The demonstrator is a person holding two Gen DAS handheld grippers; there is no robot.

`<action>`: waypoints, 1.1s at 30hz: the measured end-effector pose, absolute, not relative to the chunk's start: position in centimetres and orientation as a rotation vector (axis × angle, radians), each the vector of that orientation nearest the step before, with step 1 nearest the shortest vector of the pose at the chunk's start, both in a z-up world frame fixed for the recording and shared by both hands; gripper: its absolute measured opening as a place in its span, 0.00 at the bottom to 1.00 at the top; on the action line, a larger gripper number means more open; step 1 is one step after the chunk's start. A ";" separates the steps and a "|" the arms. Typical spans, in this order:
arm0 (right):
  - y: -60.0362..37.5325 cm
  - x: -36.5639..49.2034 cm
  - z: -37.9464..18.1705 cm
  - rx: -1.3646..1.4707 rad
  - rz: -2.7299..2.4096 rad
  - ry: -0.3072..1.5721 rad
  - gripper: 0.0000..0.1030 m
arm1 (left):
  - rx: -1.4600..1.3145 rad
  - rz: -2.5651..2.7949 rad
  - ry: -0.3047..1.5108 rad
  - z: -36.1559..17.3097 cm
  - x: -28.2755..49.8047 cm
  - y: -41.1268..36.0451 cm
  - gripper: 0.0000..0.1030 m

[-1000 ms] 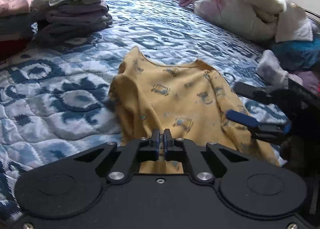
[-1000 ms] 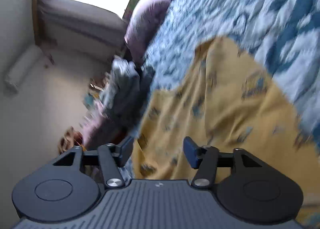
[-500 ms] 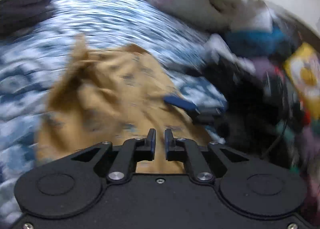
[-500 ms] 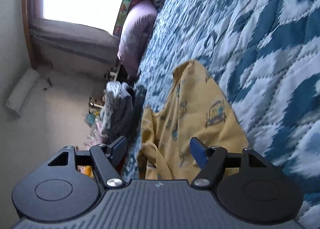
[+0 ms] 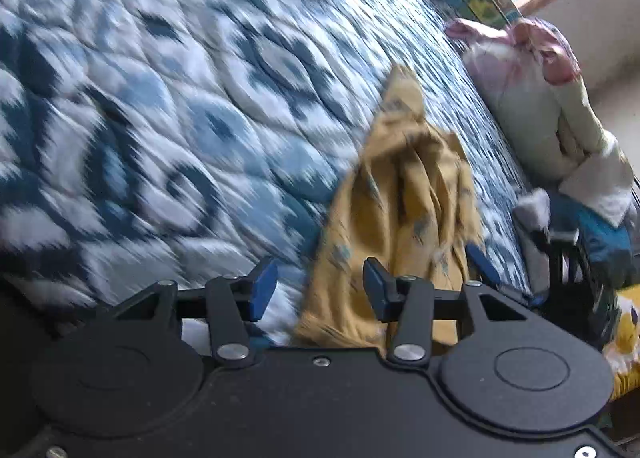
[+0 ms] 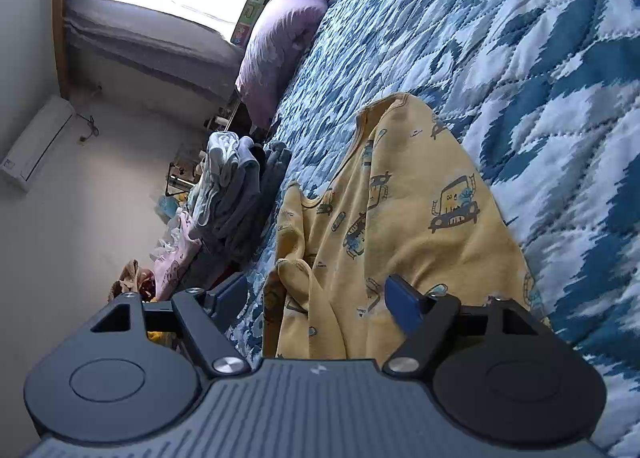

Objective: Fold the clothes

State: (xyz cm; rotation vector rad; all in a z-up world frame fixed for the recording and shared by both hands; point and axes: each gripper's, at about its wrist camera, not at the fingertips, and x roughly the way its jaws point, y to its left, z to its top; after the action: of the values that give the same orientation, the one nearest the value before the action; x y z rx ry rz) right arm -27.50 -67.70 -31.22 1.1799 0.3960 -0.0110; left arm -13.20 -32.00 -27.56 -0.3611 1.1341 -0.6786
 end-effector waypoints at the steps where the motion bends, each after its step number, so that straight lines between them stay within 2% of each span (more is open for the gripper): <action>1: -67.6 -27.5 -31.2 1.176 -0.009 0.396 0.74 | -0.324 -0.688 1.121 -27.6 -13.7 -32.5 0.43; 2: -67.6 -27.5 -31.1 1.170 -0.007 0.398 0.75 | -0.277 -0.694 1.103 -27.6 -14.2 -33.2 0.40; 3: -67.5 -27.5 -31.0 1.164 -0.005 0.400 0.76 | -0.229 -0.692 1.086 -27.6 -14.6 -33.9 0.26; 4: -67.5 -27.5 -30.9 1.158 -0.003 0.402 0.77 | -0.193 -0.692 1.071 -27.6 -14.7 -34.3 0.21; 5: -67.4 -27.5 -30.9 1.152 -0.001 0.404 0.80 | -0.161 -0.694 1.056 -27.4 -14.7 -34.6 0.10; 6: -67.3 -27.4 -30.7 1.141 -0.004 0.408 0.81 | -0.130 -0.696 1.040 -27.2 -14.8 -34.8 0.04; 9: -67.1 -27.5 -29.8 1.087 -0.030 0.406 0.81 | 0.041 -0.713 0.926 -25.3 -15.2 -35.5 0.03; 15: -67.6 -27.7 -30.0 1.107 -0.042 0.395 0.83 | 0.796 -0.588 0.307 -20.4 -17.3 -37.1 0.03; 19: -67.5 -27.6 -30.2 1.104 -0.047 0.403 0.83 | 1.119 -0.426 -0.023 -20.6 -16.3 -37.0 0.03; 22: -67.4 -27.5 -30.4 1.100 -0.050 0.408 0.83 | 1.263 -0.405 -0.130 -22.5 -16.6 -36.4 0.03; 23: -67.4 -27.5 -30.4 1.099 -0.051 0.409 0.83 | 1.302 -0.462 -0.065 -23.6 -16.9 -36.2 0.04; 24: -67.3 -27.4 -30.4 1.098 -0.052 0.411 0.83 | 1.337 -0.551 0.048 -24.9 -17.3 -35.9 0.19; 25: -67.3 -27.5 -30.5 1.097 -0.052 0.411 0.83 | 1.365 -0.653 0.175 -26.1 -17.8 -35.6 0.27; 28: -67.3 -27.5 -30.5 1.097 -0.051 0.411 0.83 | 1.258 -0.836 0.383 -27.3 -19.4 -33.5 0.27; 33: -67.3 -27.5 -30.6 1.095 -0.052 0.412 0.83 | 0.610 -0.716 0.684 -24.2 -14.7 -29.5 0.27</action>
State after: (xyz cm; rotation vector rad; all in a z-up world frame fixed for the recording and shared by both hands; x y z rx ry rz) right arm -27.52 -67.32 -30.57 1.0952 0.4121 -0.0521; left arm -14.73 -29.50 -24.17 0.6103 0.6841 -0.7158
